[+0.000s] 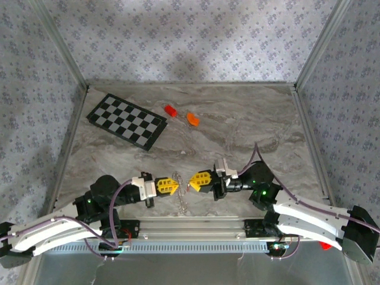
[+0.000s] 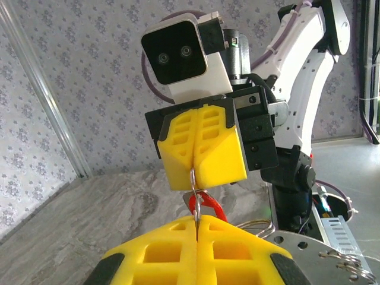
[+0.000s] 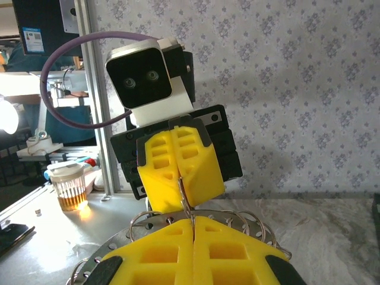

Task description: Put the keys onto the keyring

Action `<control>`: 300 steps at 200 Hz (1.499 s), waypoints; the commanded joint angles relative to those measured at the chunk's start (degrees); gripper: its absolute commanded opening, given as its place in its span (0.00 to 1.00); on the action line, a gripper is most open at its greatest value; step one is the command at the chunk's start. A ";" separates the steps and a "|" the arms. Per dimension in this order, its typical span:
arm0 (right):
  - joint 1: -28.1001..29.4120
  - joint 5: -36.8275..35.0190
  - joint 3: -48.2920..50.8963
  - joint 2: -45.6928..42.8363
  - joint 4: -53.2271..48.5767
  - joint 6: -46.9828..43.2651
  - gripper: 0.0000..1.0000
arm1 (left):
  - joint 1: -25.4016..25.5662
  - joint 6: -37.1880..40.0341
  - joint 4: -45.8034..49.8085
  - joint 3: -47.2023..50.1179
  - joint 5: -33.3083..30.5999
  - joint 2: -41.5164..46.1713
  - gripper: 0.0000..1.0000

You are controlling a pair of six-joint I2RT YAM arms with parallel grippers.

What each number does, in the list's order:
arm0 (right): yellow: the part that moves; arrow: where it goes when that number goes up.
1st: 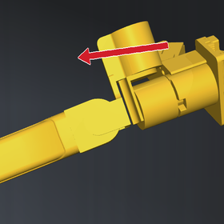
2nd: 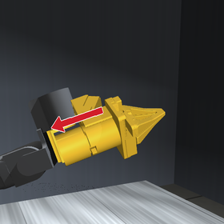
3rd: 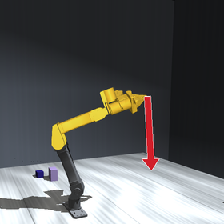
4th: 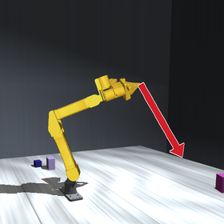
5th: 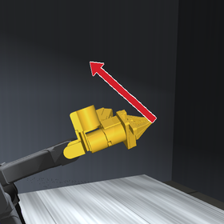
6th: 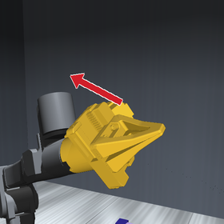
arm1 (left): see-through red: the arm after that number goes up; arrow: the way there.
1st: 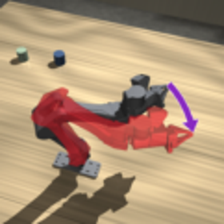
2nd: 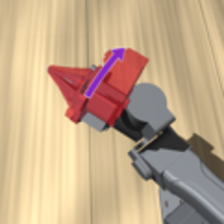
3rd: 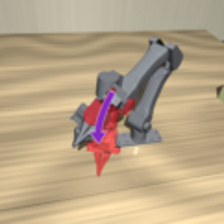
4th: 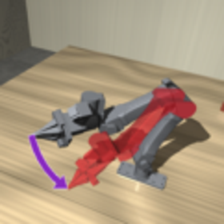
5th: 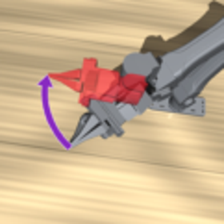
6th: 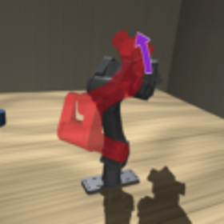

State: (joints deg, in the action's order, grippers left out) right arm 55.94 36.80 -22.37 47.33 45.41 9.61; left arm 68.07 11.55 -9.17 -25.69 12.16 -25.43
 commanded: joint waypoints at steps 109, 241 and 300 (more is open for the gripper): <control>0.83 -1.95 -0.27 0.33 2.23 -1.61 0.00 | 0.48 1.05 -6.23 -1.20 -0.41 -2.70 0.00; 0.66 -0.63 -0.15 0.35 3.61 -0.62 0.00 | 0.55 1.10 -5.73 -1.10 -0.70 -2.17 0.00; 0.69 -0.23 -0.22 0.77 3.81 -0.55 0.00 | 0.49 1.02 -5.77 -1.04 -0.65 -2.25 0.00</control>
State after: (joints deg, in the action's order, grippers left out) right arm 56.40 35.46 -22.33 48.75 46.98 8.99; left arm 68.07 12.01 -11.81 -25.69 11.97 -28.23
